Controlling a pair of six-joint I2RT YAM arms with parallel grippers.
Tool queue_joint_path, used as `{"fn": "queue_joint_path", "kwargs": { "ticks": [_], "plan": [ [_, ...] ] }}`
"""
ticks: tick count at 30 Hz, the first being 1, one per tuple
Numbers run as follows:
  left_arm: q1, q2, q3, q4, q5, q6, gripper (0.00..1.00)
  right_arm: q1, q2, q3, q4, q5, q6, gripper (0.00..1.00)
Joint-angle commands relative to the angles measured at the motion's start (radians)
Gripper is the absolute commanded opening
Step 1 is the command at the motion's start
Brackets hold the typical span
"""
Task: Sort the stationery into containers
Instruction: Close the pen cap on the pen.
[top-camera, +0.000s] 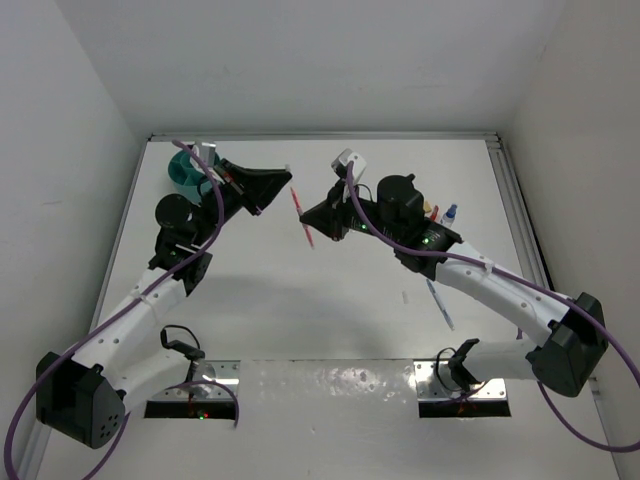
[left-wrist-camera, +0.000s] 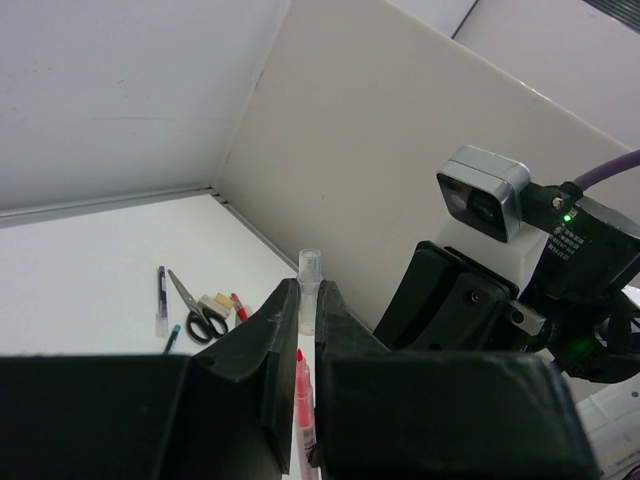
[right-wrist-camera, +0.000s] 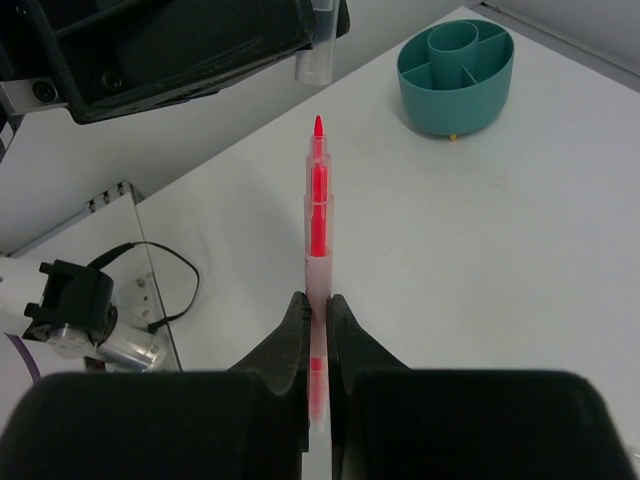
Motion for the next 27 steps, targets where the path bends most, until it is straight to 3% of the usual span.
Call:
{"fn": "queue_joint_path", "kwargs": {
  "ticks": [1,27],
  "plan": [
    [0.004,-0.023,-0.006,0.034,-0.006,-0.008,0.0,0.009,-0.018,0.024,0.052,-0.013,-0.014,0.0],
    [-0.005,-0.023,-0.02,0.06,-0.023,0.04,0.0,0.008,-0.005,0.074,-0.004,0.021,-0.079,0.0]
  ]
}}
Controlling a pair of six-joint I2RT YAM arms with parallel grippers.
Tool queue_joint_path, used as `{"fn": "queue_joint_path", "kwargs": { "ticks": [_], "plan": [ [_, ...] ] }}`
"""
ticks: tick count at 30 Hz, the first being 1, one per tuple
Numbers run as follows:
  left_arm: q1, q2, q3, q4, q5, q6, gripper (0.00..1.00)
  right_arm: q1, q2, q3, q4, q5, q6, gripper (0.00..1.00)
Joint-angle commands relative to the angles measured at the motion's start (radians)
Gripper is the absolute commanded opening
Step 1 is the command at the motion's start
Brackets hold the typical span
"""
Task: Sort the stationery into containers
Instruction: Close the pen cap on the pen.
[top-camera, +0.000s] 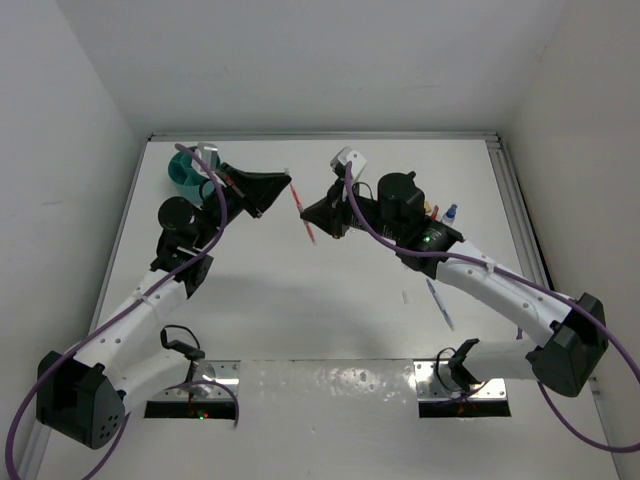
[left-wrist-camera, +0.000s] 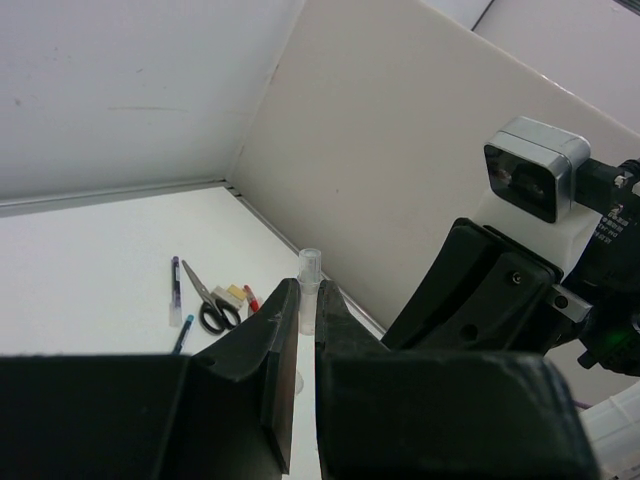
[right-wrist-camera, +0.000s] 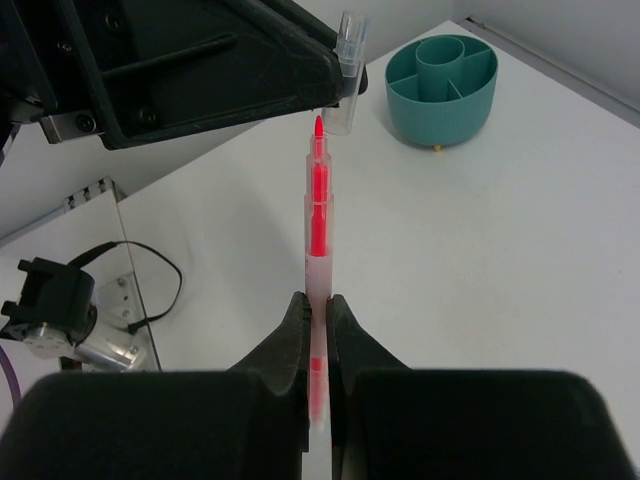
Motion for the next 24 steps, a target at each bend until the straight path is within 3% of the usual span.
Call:
{"fn": "queue_joint_path", "kwargs": {
  "ticks": [1,11,24],
  "plan": [
    [-0.003,-0.02,0.013,0.062,0.005,0.034,0.0,0.003,-0.004,0.05,0.013,0.009,-0.025,0.0],
    [-0.005,-0.022,0.025,0.111,0.03,0.082,0.0,0.002,0.001,0.043,0.019,0.006,-0.021,0.0],
    [-0.023,-0.019,-0.004,0.082,0.019,0.027,0.0,0.003,0.001,0.026,0.034,0.015,-0.013,0.0]
  ]
}}
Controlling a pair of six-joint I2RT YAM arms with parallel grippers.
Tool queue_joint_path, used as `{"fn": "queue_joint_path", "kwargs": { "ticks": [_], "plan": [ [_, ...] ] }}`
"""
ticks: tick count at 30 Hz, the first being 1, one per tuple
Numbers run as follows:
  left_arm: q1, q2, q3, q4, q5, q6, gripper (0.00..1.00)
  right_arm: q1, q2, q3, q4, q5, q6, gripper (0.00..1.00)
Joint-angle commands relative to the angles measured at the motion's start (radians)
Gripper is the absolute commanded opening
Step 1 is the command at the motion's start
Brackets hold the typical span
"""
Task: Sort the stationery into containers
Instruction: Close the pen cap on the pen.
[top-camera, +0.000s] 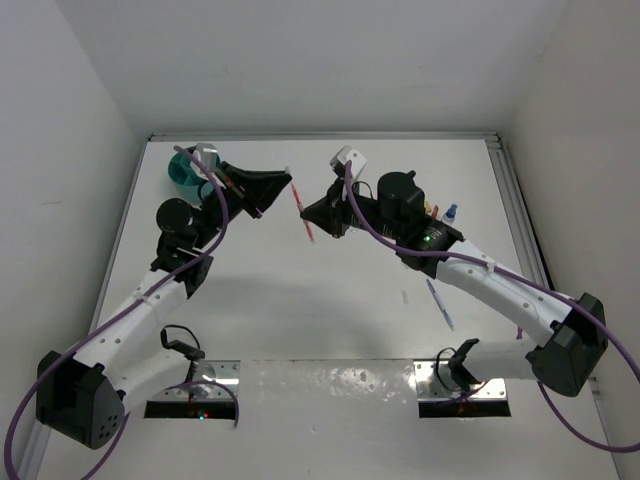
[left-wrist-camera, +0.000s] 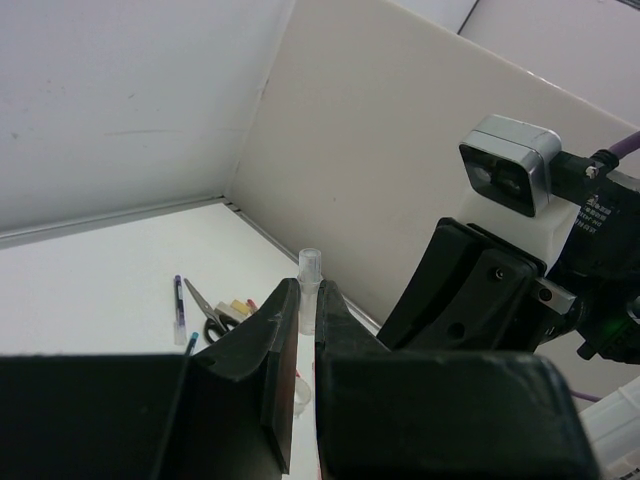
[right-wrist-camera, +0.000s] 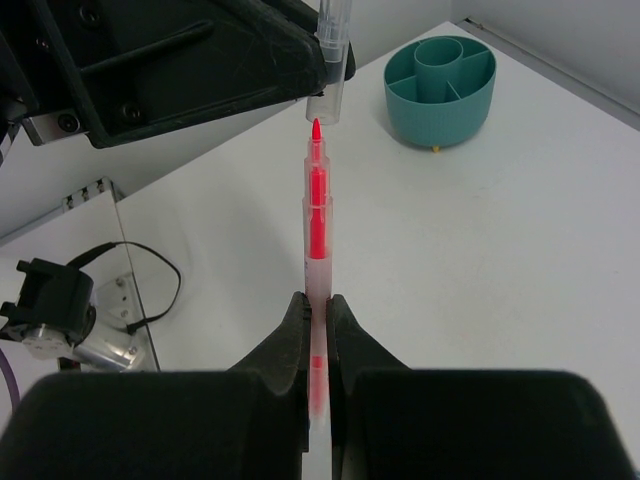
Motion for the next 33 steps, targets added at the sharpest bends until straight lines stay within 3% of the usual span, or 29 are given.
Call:
{"fn": "queue_joint_path", "kwargs": {
  "ticks": [1,33],
  "plan": [
    [-0.017,-0.019,-0.007,0.032,-0.001,-0.023,0.0,0.003,-0.001,0.016,0.047,0.012,-0.004,0.0],
    [-0.032,-0.019,0.001,0.029,-0.006,0.011,0.0,0.008,-0.013,-0.02,0.056,0.029,0.007,0.0]
  ]
}}
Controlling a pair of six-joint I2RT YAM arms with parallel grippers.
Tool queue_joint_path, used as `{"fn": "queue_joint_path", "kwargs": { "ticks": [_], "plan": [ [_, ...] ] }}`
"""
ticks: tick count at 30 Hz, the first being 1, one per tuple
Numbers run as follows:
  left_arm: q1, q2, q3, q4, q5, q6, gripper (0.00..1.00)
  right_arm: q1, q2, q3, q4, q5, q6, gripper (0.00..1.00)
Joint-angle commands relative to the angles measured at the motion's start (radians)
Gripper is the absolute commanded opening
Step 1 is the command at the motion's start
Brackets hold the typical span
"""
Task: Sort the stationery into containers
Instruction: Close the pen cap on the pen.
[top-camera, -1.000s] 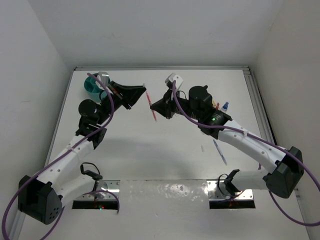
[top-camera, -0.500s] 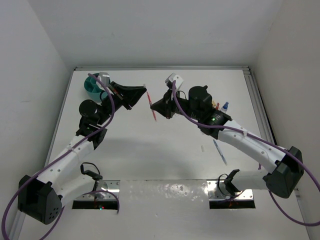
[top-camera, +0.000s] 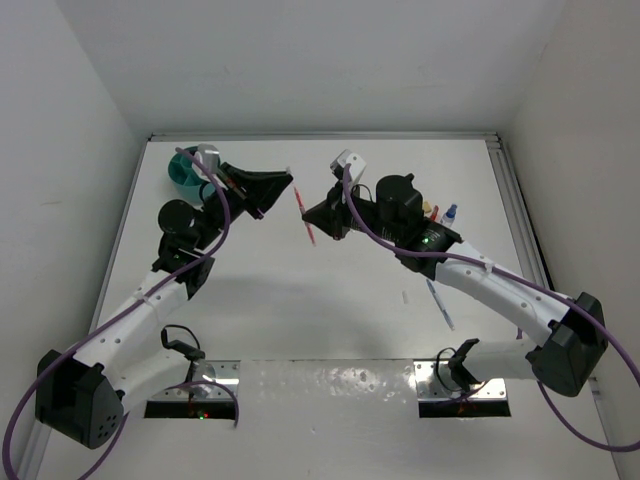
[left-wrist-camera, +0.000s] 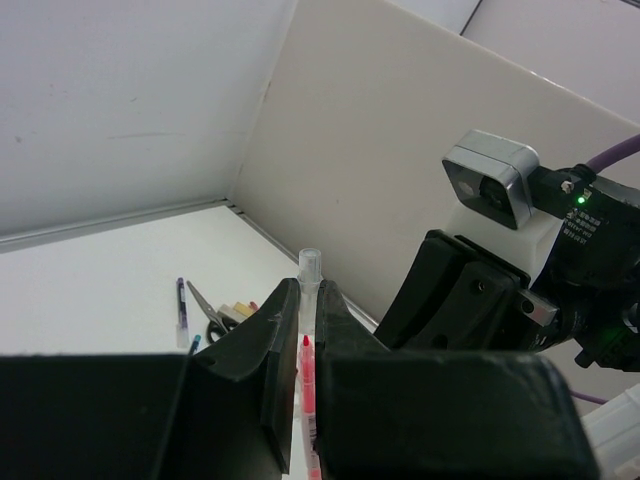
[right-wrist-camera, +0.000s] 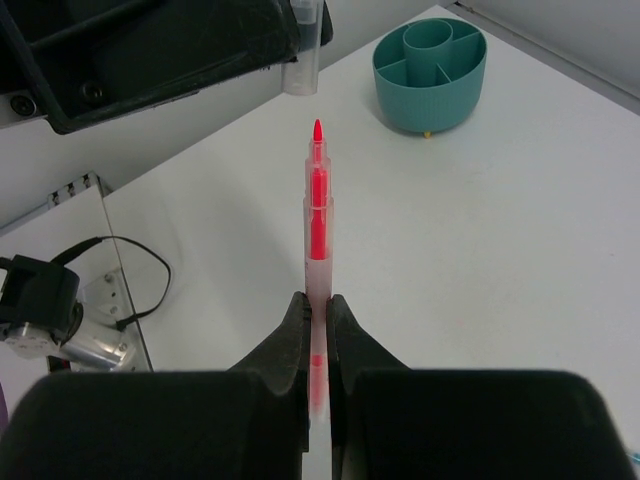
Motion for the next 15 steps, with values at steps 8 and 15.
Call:
{"fn": "queue_joint_path", "kwargs": {
  "ticks": [8,15],
  "plan": [
    [-0.021,-0.019,-0.01,0.009,-0.001,-0.014,0.0,0.008,-0.001,0.027,0.052,0.0,0.005,0.0],
    [-0.023,-0.02,-0.016,0.01,-0.009,-0.008,0.0,0.01,-0.007,0.021,0.052,0.0,0.005,0.0]
  ]
}}
